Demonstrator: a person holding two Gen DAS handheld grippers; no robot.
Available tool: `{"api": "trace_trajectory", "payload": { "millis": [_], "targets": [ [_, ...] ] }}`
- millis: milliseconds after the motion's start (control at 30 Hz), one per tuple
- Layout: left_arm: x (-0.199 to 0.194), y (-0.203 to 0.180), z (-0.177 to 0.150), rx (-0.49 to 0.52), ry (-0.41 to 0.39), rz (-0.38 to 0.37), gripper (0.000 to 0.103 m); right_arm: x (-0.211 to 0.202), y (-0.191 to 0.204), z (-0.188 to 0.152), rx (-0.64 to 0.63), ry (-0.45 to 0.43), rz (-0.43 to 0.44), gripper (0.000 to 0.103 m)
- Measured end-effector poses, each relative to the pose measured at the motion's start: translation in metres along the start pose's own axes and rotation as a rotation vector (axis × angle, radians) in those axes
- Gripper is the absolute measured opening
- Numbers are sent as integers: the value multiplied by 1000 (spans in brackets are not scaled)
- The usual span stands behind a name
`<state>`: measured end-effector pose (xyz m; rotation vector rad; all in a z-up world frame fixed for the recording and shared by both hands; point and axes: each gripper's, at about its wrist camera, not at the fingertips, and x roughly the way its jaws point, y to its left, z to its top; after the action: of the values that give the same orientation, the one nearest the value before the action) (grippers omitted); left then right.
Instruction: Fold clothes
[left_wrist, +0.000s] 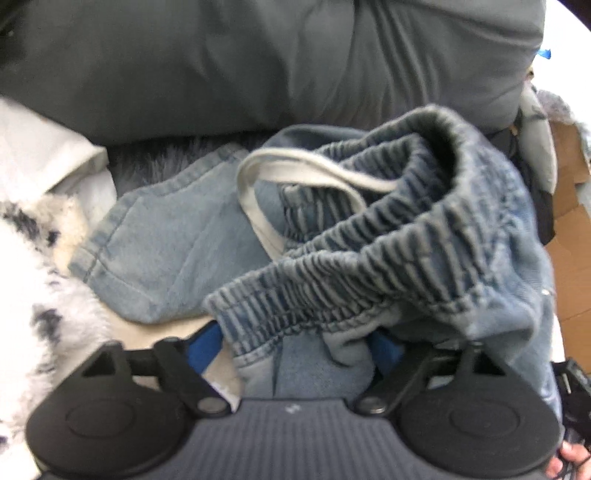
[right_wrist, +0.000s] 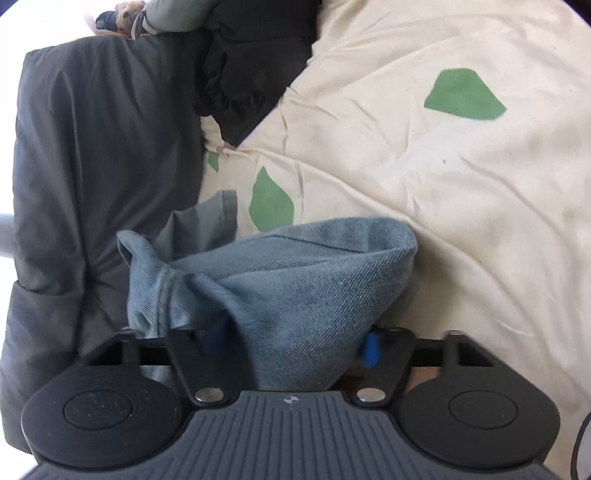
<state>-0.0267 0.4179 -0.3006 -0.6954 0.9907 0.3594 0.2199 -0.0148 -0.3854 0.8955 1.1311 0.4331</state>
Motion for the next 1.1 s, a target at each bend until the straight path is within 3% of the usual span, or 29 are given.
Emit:
{"api": "trace_trajectory", "payload": {
  "millis": [33,133,333,533,600,800,1100],
  "targets": [
    [-4,0,-1,-1,-6,-7,70,-2,1,3,-7,0,-1,40],
    [-13,-4,-3,1,-15,-25,52,-13,10,9,-66,3,-14,20],
    [-30,-15,-10,-18,-34,-44,35,-55,23,11,-115,-72,19,12],
    [-38,-21,-6,-10,-29,-66,27,-105,29,-1,-54,-159,-42,9],
    [-41,-22,-9,-22,-22,-110,3,-121,29,-6,-45,-174,-56,8],
    [-43,-43,-22,43,19,-149,4,-169,18,-17,-7,-217,-116,6],
    [-70,-54,-37,142,43,-111,15,-223,1,-37,71,-269,-216,5]
  ]
}}
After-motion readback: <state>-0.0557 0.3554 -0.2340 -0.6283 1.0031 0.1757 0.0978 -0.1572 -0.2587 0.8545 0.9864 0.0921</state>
